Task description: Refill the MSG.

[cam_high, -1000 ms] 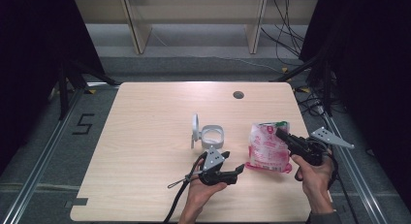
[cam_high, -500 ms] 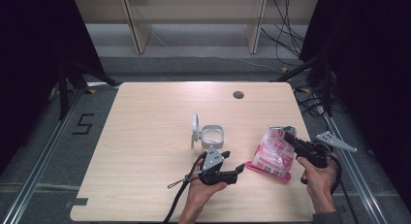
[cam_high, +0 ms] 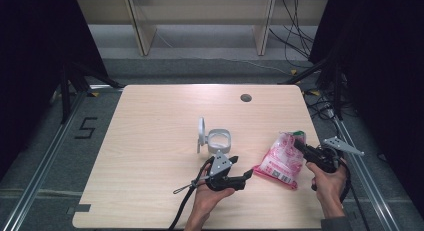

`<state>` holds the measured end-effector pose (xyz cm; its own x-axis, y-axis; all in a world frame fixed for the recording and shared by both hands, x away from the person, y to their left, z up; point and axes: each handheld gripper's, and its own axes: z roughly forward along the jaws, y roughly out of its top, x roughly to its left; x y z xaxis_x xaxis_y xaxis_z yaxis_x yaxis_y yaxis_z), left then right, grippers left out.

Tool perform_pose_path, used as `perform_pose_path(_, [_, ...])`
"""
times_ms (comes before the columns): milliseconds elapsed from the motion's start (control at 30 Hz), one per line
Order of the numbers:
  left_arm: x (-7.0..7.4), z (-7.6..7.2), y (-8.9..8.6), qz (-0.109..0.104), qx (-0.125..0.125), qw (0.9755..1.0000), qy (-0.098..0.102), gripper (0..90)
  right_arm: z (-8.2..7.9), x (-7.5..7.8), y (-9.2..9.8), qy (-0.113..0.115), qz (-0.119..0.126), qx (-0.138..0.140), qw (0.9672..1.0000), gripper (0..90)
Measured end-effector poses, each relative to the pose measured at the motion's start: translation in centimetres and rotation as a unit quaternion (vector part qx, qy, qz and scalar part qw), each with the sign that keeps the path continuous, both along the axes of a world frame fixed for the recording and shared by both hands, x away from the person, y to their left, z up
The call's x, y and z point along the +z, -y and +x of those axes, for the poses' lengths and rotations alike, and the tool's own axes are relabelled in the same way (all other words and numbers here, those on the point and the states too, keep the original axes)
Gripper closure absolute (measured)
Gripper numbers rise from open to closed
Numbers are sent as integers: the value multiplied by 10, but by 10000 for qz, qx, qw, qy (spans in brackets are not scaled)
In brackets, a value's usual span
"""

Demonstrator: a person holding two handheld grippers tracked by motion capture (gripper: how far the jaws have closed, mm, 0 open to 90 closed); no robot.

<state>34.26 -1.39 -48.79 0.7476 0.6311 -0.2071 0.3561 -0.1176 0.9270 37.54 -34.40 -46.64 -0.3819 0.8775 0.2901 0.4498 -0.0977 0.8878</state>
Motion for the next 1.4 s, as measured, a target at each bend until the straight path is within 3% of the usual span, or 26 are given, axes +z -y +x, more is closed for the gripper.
perform_pose_path(167, [0, 1, -1, -29, -10, 10000, -32, 312, 7, -8, 3, -2, -56, -30, 10000, 888])
perform_pose_path(200, [-1, 1, -2, -27, -4, 10000, -42, 311, 6, -7, 2, -185, -20, -125, 9997, 885])
perform_pose_path(233, [0, 1, -2, -34, 4, 10000, -44, 310, 8, -10, 3, -47, -113, -96, 9999, 882])
perform_pose_path(333, [0, 1, -3, -16, -12, 10000, -38, 310, 8, -10, 4, -201, -272, -97, 9994, 864])
perform_pose_path(367, [0, 1, -3, -33, -31, 10000, -28, 310, 7, -9, 2, -267, -217, -191, 9992, 851])
perform_pose_path(400, [-1, 1, -3, -49, -54, 10000, -27, 309, 8, -9, 5, -211, -402, -148, 9989, 847])
perform_pose_path(433, [0, 1, -3, -46, -39, 10000, -23, 310, 7, -10, 3, -280, -259, -174, 9991, 846])
perform_pose_path(467, [0, 1, -3, -45, -43, 10000, -24, 310, 8, -10, 5, -223, -389, -154, 9989, 840])
perform_pose_path(533, [0, 0, -3, -49, 10, 10000, -27, 309, 7, -9, 5, -231, -410, -197, 9987, 815])
perform_pose_path(567, [1, 0, -3, -53, 13, 10000, -12, 310, 7, -10, 2, -281, -272, -279, 9988, 807])
perform_pose_path(633, [1, 1, -5, -46, -19, 10000, -5, 309, 6, -10, 3, -308, -377, -217, 9986, 786])
perform_pose_path(667, [2, 0, -6, -20, 24, 10000, -1, 310, 6, -11, 1, -225, -286, -247, 9990, 771])
perform_pose_path(700, [2, 0, -7, -31, 53, 10000, -6, 310, 6, -10, 4, -231, -537, -199, 9981, 759])
perform_pose_path(733, [2, 1, -8, -53, 25, 10000, 0, 309, 3, -9, 0, -332, -434, -309, 9980, 746])
perform_pose_path(767, [2, 1, -8, -64, 11, 10000, -5, 309, 4, -9, 3, -193, -575, -206, 9979, 732])
perform_pose_path(833, [2, 0, -10, -12, 47, 10000, -15, 308, 2, -10, 1, -184, -457, -278, 9984, 710])
perform_pose_path(867, [2, 0, -10, -27, 69, 10000, -33, 308, 0, -10, 0, -325, -348, -344, 9983, 693])
perform_pose_path(933, [2, 0, -11, -19, 44, 10000, -11, 308, 0, -12, 3, -295, -433, -375, 9979, 648])
perform_pose_path(967, [2, 0, -12, -9, 54, 10000, -11, 308, 1, -13, 5, -281, -407, -369, 9981, 623])
perform_pose_path(1000, [2, 0, -12, -46, 55, 10000, -26, 308, -1, -13, 4, -415, -356, -505, 9972, 608])
perform_pose_path(1100, [3, 0, -15, -36, 112, 9999, -41, 307, -3, -15, 7, -439, -249, -463, 9977, 581])
perform_pose_path(1133, [3, 0, -15, -21, 108, 9999, -50, 307, -4, -15, 9, -429, -448, -499, 9968, 577])
perform_pose_path(1200, [3, 0, -17, -19, 96, 9999, -49, 307, -7, -13, 8, -482, -415, -555, 9964, 554])
perform_pose_path(1233, [3, 1, -17, -38, 72, 10000, -44, 307, -9, -12, 9, -431, -559, -595, 9957, 537])
perform_pose_path(1300, [3, 0, -17, -50, 58, 10000, -42, 307, -11, -12, 9, -357, -388, -631, 9966, 509])
perform_pose_path(1400, [4, -1, -18, 46, 98, 9999, -58, 307, -17, -10, 10, -392, -466, -738, 9954, 498])
